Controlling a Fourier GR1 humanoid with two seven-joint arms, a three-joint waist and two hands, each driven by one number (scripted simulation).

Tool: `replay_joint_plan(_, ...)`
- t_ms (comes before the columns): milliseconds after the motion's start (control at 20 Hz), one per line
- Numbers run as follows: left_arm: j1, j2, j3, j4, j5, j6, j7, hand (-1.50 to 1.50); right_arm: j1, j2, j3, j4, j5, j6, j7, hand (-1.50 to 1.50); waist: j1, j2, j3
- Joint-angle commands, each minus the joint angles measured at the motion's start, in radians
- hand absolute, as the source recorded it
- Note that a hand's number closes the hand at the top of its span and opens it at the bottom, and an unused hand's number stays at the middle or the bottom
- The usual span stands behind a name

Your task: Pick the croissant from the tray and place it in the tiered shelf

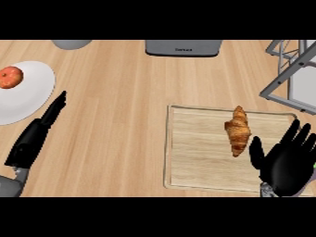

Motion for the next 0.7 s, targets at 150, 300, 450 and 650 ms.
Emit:
replay_joint_plan(150, -0.047, -0.050, -0.019, 0.028, -0.016, 0.003, 0.019, 0.00, -0.227, 0.003, 0.211, 0.014, 0.098, 0.404, 0.432, -1.50, 0.012, 0.001, 0.015)
replay_joint_plan(300, -0.053, -0.020, 0.017, 0.055, 0.007, -0.040, 0.001, 0.00, -0.238, 0.003, 0.327, 0.043, 0.094, 0.451, 0.547, -1.50, 0.009, 0.000, 0.016)
replay_joint_plan(450, -0.070, -0.049, 0.008, 0.086, -0.017, -0.028, -0.013, 0.00, -0.286, 0.003, 0.317, 0.073, 0.068, 0.480, 0.550, -1.50, -0.002, 0.001, 0.017)
replay_joint_plan(650, -0.085, -0.023, 0.039, 0.067, 0.008, -0.062, 0.019, 0.00, -0.314, 0.003, 0.294, 0.116, 0.094, 0.442, 0.551, -1.50, 0.000, -0.001, 0.018)
